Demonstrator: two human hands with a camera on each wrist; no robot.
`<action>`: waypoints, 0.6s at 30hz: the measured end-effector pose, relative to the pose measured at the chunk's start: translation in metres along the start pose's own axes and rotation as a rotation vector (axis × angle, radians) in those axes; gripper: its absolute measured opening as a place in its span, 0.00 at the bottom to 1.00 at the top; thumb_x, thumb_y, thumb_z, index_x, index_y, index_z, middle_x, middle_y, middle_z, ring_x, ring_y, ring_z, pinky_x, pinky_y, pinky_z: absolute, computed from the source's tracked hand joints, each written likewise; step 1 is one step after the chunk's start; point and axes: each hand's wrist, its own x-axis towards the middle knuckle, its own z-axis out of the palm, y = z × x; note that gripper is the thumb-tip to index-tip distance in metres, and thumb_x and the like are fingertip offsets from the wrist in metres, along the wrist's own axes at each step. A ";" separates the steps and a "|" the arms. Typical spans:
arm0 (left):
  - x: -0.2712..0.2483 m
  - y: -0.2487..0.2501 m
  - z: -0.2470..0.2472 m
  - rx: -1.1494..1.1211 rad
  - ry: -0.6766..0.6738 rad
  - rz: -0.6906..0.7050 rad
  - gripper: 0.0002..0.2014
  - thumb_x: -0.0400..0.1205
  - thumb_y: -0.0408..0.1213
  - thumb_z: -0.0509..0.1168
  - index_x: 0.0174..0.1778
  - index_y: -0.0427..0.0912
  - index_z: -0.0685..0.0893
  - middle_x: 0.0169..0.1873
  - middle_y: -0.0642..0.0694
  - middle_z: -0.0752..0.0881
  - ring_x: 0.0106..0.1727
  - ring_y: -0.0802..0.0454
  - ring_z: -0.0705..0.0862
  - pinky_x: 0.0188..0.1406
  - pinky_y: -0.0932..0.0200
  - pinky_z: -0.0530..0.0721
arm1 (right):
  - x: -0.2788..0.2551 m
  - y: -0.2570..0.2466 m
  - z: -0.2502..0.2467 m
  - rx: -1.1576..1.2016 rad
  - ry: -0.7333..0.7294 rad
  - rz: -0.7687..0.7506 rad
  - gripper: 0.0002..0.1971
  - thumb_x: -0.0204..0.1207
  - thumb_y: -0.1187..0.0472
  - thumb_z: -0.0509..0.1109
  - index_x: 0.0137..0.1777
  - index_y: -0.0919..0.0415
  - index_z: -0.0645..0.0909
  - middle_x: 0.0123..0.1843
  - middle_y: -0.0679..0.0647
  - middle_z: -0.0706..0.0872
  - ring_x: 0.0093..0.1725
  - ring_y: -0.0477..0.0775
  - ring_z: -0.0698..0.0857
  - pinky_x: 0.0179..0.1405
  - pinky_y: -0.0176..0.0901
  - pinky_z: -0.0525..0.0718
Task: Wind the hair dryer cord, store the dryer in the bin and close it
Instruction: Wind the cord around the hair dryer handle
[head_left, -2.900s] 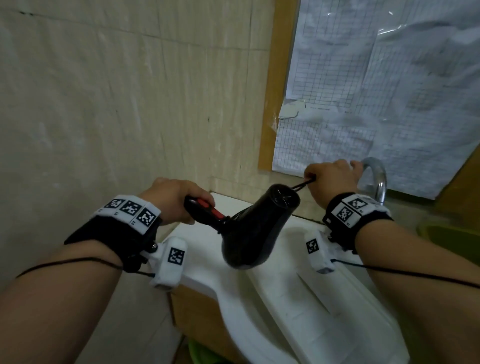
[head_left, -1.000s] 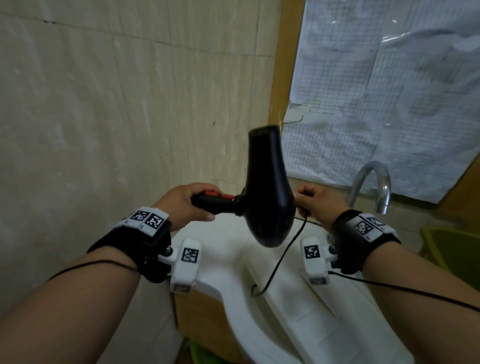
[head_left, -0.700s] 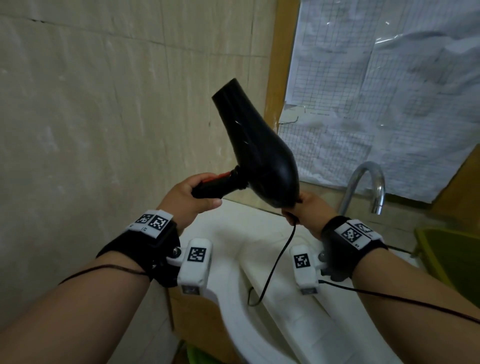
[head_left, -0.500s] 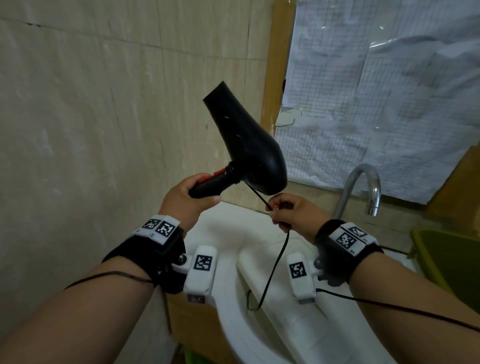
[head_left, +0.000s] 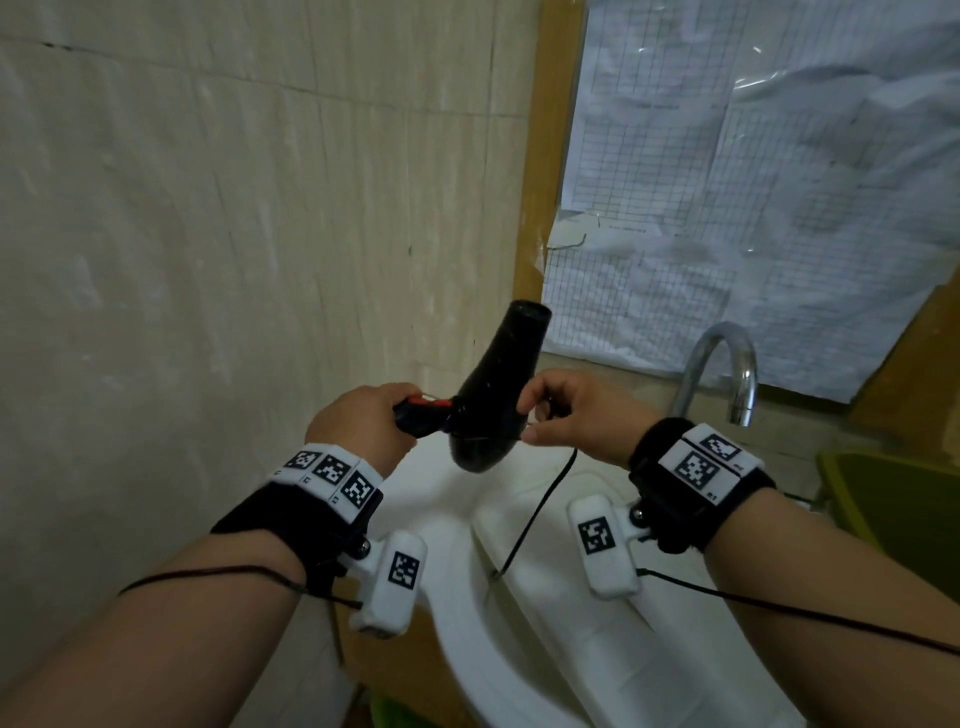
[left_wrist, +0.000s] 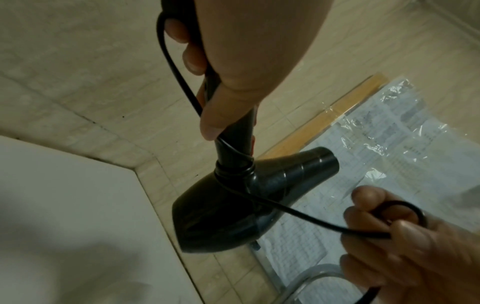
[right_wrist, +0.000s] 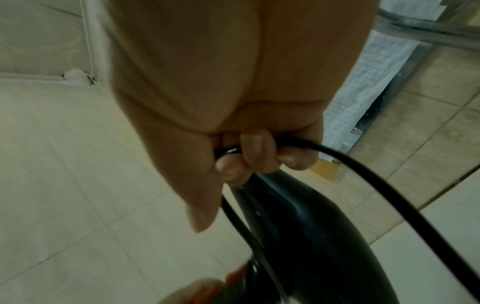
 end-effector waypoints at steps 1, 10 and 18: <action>0.000 -0.002 0.001 0.029 -0.017 0.004 0.18 0.72 0.37 0.68 0.56 0.60 0.82 0.46 0.49 0.88 0.46 0.45 0.85 0.42 0.56 0.80 | 0.000 0.000 -0.004 -0.021 0.014 0.003 0.10 0.67 0.64 0.77 0.40 0.50 0.80 0.31 0.47 0.76 0.32 0.46 0.75 0.37 0.38 0.76; 0.004 -0.012 0.000 0.284 -0.050 0.049 0.19 0.74 0.39 0.62 0.54 0.69 0.79 0.45 0.57 0.84 0.50 0.51 0.84 0.56 0.48 0.68 | 0.010 0.004 -0.020 -0.026 0.318 -0.020 0.07 0.72 0.62 0.73 0.35 0.50 0.81 0.36 0.47 0.84 0.36 0.43 0.81 0.37 0.30 0.79; 0.000 -0.006 -0.012 0.271 -0.028 0.170 0.16 0.76 0.40 0.65 0.53 0.70 0.81 0.46 0.60 0.81 0.59 0.52 0.76 0.65 0.47 0.59 | 0.014 0.025 -0.021 0.039 0.360 0.069 0.04 0.73 0.62 0.73 0.38 0.54 0.82 0.32 0.43 0.82 0.32 0.38 0.78 0.29 0.19 0.76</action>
